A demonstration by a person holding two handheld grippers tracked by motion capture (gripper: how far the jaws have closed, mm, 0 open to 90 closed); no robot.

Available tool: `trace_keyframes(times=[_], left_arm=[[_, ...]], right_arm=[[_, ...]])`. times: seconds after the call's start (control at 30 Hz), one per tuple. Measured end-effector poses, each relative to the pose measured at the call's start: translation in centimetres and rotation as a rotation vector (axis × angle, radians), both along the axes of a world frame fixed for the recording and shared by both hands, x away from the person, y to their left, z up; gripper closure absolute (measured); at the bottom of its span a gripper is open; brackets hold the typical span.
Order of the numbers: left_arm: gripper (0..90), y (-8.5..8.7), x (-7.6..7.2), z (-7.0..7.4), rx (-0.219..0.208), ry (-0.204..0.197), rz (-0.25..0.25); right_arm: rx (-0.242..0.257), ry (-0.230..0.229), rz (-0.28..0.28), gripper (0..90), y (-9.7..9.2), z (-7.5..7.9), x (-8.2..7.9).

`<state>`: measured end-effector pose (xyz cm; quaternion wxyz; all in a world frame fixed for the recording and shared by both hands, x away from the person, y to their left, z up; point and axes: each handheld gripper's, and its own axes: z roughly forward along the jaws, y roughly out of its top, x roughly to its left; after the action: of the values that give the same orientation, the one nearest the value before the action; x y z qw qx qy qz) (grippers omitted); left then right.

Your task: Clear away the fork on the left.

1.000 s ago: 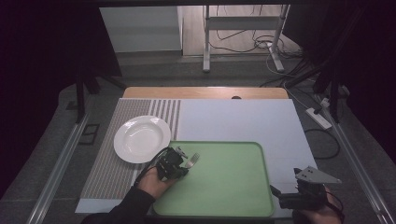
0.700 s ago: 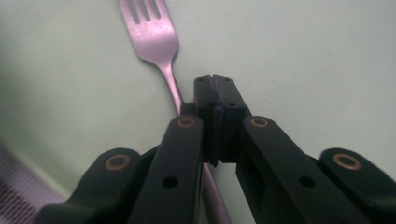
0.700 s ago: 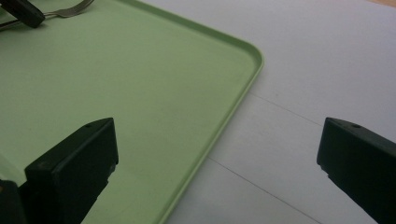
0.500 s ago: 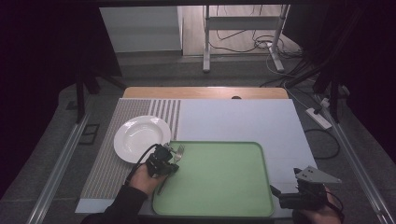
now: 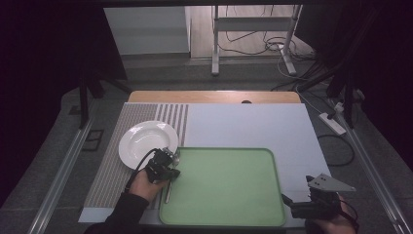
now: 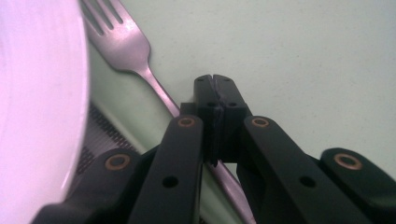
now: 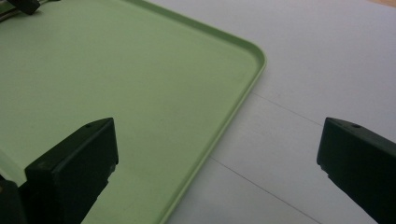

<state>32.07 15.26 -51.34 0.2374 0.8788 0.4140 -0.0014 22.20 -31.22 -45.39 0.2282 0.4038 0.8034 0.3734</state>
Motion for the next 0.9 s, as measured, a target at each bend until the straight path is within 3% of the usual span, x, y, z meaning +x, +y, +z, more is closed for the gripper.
trace_keyframes(times=[0.17,0.37,0.5,0.67,0.8,0.9], left_arm=[[86.8,0.0,0.0,0.0,-0.015,0.001,-0.008],[73.2,-0.2,-0.3,0.8,-0.064,-0.035,-0.027],[64.4,-0.2,-0.5,1.1,-0.108,-0.053,-0.069],[51.2,-0.3,-0.8,1.3,-0.114,-0.106,-0.096],[35.3,-0.3,-0.9,1.3,-0.12,-0.148,-0.107],[25.2,-0.3,-0.9,1.2,-0.127,-0.155,-0.106]], right_arm=[[-0.001,0.001,0.003,0.0,0.0,0.0,0.0],[-0.002,0.0,0.002,0.0,0.0,0.0,0.0],[0.001,0.0,0.002,0.0,0.0,0.0,0.0],[-0.002,0.0,0.004,0.0,0.0,0.0,0.0],[-0.001,0.0,0.004,0.0,0.0,0.0,0.0],[0.0,-0.001,0.004,0.0,0.0,0.0,0.0]])
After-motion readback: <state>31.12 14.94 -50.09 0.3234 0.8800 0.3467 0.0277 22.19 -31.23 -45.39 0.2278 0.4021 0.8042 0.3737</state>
